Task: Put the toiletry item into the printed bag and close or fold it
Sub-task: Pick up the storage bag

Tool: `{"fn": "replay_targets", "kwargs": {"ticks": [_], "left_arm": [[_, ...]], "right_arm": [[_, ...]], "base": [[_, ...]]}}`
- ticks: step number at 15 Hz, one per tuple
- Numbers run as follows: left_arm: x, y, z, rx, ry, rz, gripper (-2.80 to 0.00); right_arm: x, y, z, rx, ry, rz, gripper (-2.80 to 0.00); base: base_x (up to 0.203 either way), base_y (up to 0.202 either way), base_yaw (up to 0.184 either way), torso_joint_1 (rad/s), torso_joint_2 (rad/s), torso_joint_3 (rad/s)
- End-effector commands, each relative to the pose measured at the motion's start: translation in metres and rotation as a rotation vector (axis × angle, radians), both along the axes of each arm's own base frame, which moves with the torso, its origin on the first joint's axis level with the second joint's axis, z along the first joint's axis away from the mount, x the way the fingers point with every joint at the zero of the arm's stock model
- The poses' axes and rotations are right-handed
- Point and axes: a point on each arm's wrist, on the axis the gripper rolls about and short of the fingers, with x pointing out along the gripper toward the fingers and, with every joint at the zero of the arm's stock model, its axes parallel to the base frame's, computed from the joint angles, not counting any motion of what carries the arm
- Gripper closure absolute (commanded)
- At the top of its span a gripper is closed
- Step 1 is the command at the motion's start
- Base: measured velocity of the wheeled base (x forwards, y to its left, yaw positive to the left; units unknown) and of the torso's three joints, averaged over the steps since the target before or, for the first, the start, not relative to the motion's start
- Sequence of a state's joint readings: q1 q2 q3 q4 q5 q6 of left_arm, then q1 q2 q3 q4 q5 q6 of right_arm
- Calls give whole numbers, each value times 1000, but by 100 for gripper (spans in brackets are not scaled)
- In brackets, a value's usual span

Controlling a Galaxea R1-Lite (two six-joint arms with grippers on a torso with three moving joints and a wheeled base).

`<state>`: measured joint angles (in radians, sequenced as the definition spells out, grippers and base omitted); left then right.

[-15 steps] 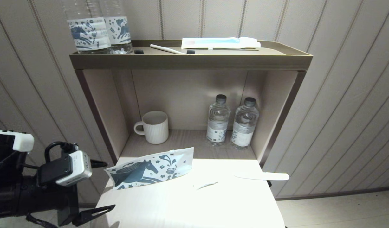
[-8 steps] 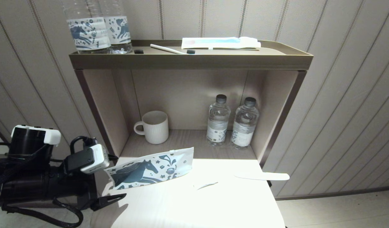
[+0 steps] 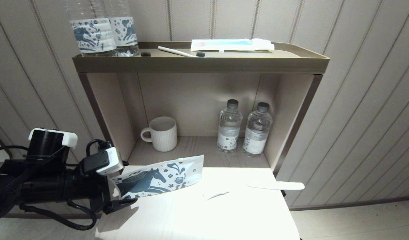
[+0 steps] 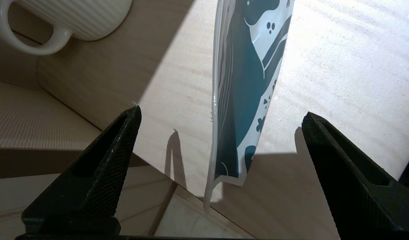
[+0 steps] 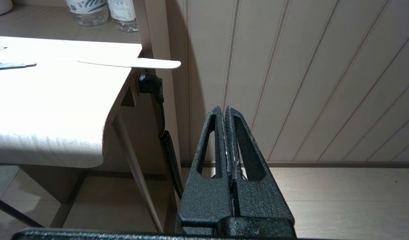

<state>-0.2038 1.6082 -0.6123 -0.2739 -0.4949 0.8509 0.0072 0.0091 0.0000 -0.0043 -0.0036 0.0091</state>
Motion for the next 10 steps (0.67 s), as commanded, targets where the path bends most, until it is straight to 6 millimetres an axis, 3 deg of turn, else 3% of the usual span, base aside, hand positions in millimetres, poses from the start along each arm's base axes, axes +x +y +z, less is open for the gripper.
{"fn": "replay_targets", "kwargs": {"ticks": [1, 10], "left_arm": [[2, -1, -3, 2, 0, -5, 0], [4, -1, -6, 4, -4, -9, 0]], "right_arm": [[0, 0, 0, 0, 1, 0, 0], [0, 0, 0, -1, 0, 2, 0]], "base": [[0, 0, 0, 0, 0, 0], [0, 0, 0, 0, 0, 0]]}}
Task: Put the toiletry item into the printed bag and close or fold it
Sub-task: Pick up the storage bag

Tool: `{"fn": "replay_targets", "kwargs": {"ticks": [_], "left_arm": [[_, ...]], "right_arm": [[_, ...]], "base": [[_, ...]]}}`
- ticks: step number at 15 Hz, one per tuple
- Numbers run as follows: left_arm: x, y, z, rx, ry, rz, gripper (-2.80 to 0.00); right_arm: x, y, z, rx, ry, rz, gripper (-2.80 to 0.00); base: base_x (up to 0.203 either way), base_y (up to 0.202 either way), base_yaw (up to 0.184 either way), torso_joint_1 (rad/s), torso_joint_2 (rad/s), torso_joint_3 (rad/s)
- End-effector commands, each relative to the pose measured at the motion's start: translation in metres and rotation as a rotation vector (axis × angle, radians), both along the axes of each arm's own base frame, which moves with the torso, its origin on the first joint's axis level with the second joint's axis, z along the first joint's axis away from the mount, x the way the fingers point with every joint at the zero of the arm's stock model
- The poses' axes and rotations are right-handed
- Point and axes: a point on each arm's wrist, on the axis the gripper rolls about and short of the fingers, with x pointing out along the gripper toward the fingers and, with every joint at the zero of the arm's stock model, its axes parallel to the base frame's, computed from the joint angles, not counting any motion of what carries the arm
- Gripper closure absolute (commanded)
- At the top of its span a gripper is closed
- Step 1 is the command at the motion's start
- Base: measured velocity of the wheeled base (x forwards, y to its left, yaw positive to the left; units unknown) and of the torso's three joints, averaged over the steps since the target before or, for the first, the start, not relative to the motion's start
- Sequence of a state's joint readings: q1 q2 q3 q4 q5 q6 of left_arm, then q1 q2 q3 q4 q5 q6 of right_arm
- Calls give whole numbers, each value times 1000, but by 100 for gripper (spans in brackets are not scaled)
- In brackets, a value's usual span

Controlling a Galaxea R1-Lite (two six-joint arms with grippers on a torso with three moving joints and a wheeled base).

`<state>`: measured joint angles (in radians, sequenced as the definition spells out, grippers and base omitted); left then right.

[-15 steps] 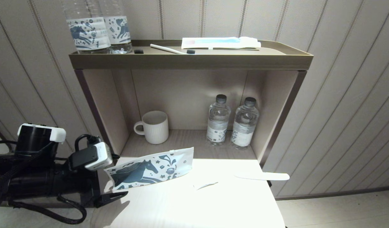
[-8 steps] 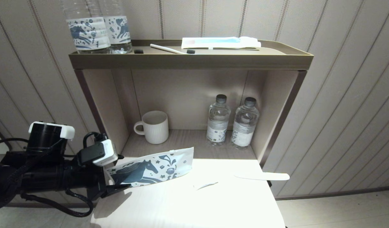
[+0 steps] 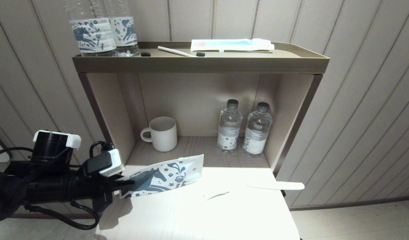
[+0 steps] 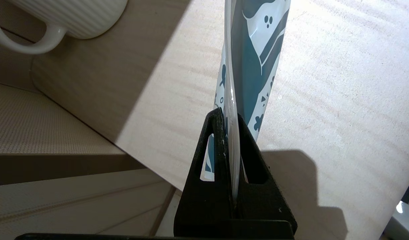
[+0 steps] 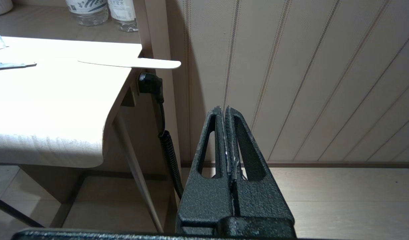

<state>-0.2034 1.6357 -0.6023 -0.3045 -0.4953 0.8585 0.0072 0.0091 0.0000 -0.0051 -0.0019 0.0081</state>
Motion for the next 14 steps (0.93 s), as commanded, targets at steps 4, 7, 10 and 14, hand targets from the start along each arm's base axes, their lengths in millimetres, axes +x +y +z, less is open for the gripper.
{"fn": "replay_targets", "kwargs": {"ticks": [4, 7, 10, 14], "left_arm": [[0, -1, 14, -33, -42, -5, 0], [-10, -1, 34, -116, -46, 47, 0], [-34, 0, 51, -192, -57, 71, 0], [-73, -2, 64, -293, -43, 71, 0]], "right_arm": [[0, 0, 0, 0, 1, 0, 0], [0, 0, 0, -2, 1, 1, 0], [0, 0, 0, -2, 1, 1, 0], [0, 0, 0, -5, 0, 2, 0]], "base": [[0, 0, 0, 0, 0, 0], [0, 0, 0, 0, 0, 0], [0, 0, 0, 0, 0, 0], [0, 0, 0, 0, 0, 0]]}}
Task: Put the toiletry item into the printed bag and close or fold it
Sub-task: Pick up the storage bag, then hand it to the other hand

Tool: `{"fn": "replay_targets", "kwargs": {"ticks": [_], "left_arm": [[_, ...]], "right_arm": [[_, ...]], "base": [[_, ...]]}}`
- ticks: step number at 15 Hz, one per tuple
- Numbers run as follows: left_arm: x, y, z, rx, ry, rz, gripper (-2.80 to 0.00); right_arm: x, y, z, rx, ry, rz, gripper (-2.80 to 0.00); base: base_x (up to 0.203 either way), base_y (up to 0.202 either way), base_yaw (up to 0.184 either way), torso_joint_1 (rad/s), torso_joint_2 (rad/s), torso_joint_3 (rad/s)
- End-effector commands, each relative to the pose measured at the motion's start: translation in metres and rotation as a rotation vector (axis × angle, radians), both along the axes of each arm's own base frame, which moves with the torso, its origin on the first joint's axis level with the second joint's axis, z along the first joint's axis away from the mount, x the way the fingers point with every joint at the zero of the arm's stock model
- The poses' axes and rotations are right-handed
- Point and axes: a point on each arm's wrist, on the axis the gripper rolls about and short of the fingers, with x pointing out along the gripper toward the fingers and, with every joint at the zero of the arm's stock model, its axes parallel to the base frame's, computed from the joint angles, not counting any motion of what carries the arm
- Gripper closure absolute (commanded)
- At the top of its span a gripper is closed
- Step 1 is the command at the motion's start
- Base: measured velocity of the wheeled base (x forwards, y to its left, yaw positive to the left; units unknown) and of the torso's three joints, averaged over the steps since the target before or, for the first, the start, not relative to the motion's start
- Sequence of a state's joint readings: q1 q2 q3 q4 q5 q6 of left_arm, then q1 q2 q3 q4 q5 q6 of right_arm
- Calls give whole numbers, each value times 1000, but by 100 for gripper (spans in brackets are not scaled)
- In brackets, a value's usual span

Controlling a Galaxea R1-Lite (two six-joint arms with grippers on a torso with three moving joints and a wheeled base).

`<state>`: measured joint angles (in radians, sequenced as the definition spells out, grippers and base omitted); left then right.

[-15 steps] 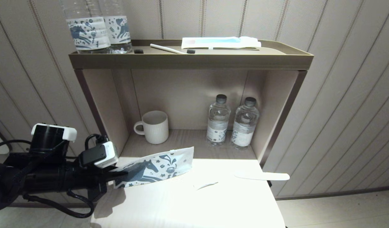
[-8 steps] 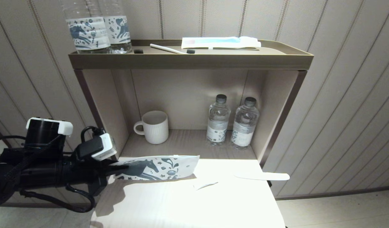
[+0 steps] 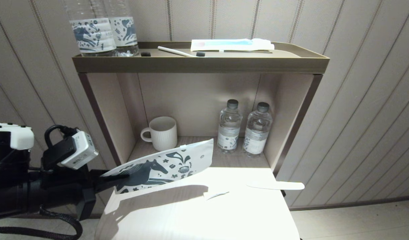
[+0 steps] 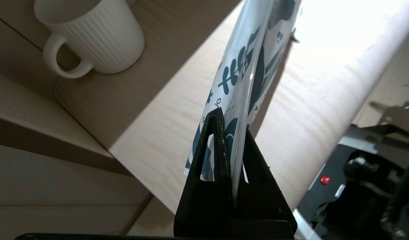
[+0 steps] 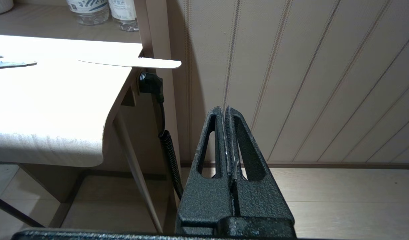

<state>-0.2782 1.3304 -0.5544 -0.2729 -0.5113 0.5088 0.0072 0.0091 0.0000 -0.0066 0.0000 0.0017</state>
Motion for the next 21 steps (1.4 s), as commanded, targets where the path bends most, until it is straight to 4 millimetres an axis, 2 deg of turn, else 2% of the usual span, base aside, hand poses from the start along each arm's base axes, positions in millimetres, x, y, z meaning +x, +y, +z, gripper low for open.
{"fn": "replay_targets", "kwargs": {"ticks": [1, 5, 12, 14, 18, 19, 21], "left_arm": [[-19, 0, 13, -36, -46, -19, 0], [-22, -8, 19, -39, -54, -65, 0], [-21, -19, 24, 13, 47, -116, 0], [-19, -22, 22, 18, 57, -128, 0], [-13, -28, 18, 27, 80, -143, 0], [-12, -29, 17, 30, 87, -143, 0], [-12, -29, 15, 32, 94, -143, 0]], "right_arm": [[0, 0, 0, -5, -1, 0, 0], [0, 0, 0, -9, 4, 1, 0], [-5, 1, 6, -18, 24, 28, 0], [-17, 2, 33, 16, -41, 98, 0], [-54, 7, 80, 72, -55, 328, 0], [-52, 7, 86, 83, -26, 342, 0], [-35, 7, 108, 123, 75, 347, 0]], "base": [[0, 0, 0, 0, 0, 0], [0, 0, 0, 0, 0, 0], [0, 0, 0, 0, 0, 0], [0, 0, 0, 0, 0, 0], [0, 0, 0, 0, 0, 0], [0, 0, 0, 0, 0, 0], [0, 0, 0, 0, 0, 0]]}}
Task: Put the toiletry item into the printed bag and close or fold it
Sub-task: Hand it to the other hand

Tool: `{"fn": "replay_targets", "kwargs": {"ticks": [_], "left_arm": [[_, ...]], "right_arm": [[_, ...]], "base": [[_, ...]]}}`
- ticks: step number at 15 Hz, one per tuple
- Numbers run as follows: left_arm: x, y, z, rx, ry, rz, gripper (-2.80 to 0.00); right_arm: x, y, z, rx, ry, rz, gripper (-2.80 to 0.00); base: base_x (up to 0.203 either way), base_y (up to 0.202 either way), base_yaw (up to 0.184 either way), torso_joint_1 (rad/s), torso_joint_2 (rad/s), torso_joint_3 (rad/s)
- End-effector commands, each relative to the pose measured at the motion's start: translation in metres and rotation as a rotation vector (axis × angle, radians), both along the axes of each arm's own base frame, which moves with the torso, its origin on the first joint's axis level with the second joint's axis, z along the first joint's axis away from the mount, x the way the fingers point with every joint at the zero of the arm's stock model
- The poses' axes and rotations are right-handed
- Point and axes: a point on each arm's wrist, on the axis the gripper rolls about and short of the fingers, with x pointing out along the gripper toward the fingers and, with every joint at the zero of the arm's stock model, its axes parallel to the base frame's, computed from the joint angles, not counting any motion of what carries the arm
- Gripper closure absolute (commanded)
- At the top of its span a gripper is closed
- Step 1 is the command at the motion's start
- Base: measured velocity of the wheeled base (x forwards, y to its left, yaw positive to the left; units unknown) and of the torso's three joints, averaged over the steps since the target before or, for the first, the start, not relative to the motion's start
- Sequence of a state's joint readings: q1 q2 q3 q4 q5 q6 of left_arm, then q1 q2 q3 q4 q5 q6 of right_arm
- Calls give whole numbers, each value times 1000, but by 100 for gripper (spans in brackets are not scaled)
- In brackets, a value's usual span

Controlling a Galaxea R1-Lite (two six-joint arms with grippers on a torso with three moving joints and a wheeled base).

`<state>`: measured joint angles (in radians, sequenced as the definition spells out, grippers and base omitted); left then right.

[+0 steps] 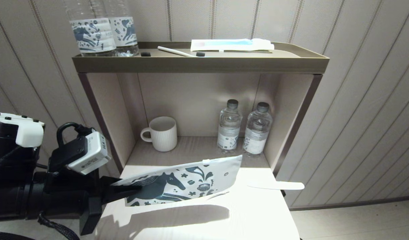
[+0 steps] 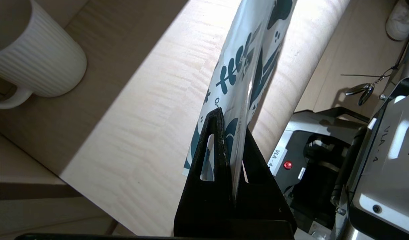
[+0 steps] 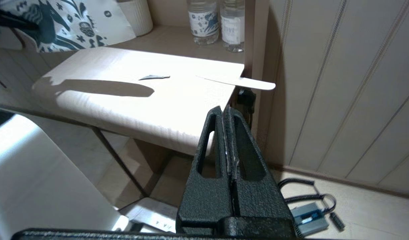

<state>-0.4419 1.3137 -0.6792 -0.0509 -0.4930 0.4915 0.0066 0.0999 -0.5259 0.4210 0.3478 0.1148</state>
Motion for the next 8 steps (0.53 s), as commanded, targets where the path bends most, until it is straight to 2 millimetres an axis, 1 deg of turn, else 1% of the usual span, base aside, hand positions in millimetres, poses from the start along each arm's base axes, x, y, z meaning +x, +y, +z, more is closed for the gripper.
{"fn": "replay_targets", "kwargs": {"ticks": [1, 5, 6, 8], "left_arm": [[2, -1, -3, 4, 10, -4, 0], [1, -4, -1, 5, 0, -29, 0], [-1, -7, -2, 13, -9, -56, 0], [0, -20, -1, 30, -19, -117, 0]], "right_arm": [[20, 0, 25, 16, 96, 5, 0], [51, 0, 85, 40, 143, 27, 0], [62, 1, 98, 37, 161, 53, 0], [91, 3, 118, 24, 234, 119, 0]], "base": [[0, 0, 0, 0, 0, 0], [0, 0, 0, 0, 0, 0], [0, 0, 0, 0, 0, 0], [0, 0, 0, 0, 0, 0]]}}
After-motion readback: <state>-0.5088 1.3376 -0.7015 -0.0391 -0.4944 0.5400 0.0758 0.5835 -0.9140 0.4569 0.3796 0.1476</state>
